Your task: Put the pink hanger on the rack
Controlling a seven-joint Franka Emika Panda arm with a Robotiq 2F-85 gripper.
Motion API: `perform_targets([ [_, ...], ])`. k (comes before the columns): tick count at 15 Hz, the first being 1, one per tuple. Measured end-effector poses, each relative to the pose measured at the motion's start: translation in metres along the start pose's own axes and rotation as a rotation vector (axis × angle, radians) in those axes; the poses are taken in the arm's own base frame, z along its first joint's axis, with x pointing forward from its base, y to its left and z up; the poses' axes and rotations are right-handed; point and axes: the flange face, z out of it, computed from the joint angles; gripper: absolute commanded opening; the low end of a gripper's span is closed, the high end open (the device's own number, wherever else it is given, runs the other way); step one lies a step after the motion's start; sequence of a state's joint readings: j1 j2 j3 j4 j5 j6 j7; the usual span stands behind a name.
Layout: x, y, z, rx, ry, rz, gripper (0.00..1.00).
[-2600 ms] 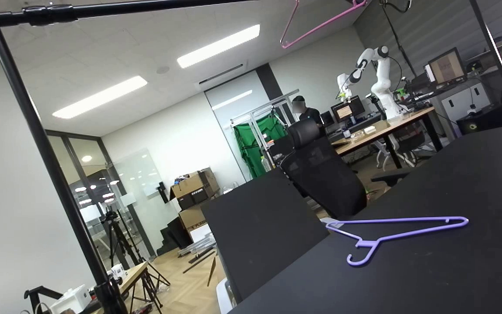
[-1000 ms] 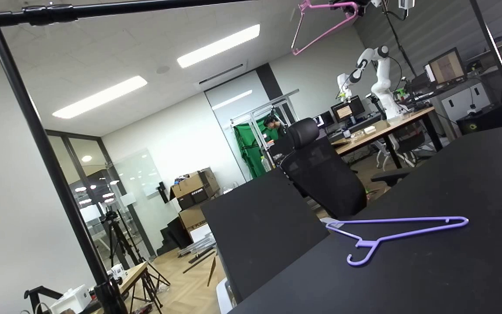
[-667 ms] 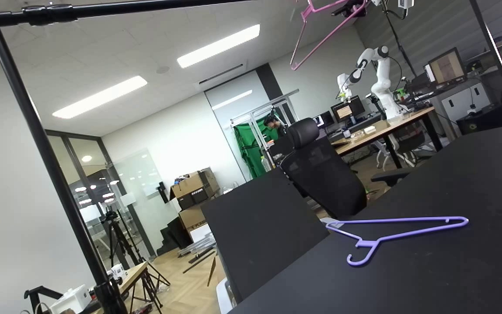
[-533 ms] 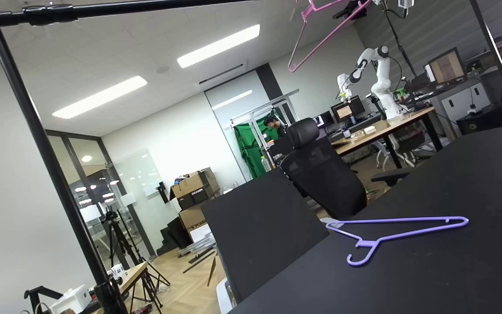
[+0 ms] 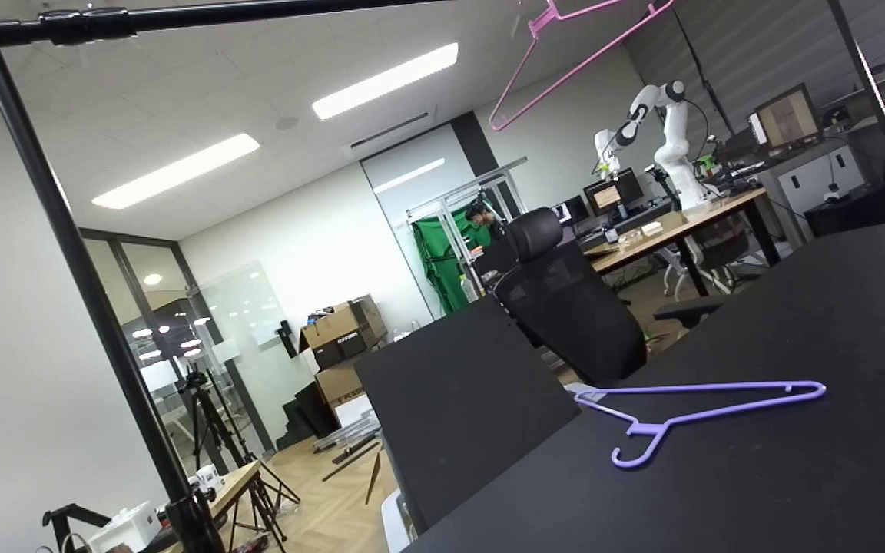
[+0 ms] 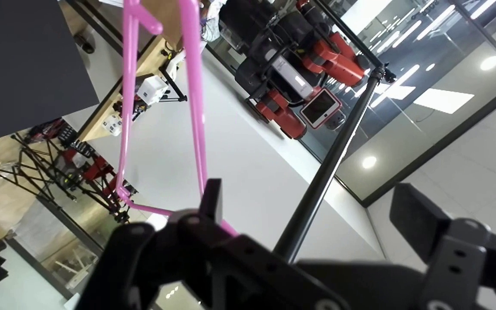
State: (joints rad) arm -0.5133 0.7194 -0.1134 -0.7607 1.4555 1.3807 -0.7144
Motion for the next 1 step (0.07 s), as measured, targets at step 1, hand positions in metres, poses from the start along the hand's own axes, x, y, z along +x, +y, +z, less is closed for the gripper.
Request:
perform_targets([
  [1,-0.0005,0.0013,0.0019,0.001,-0.003,0.002,1.00],
])
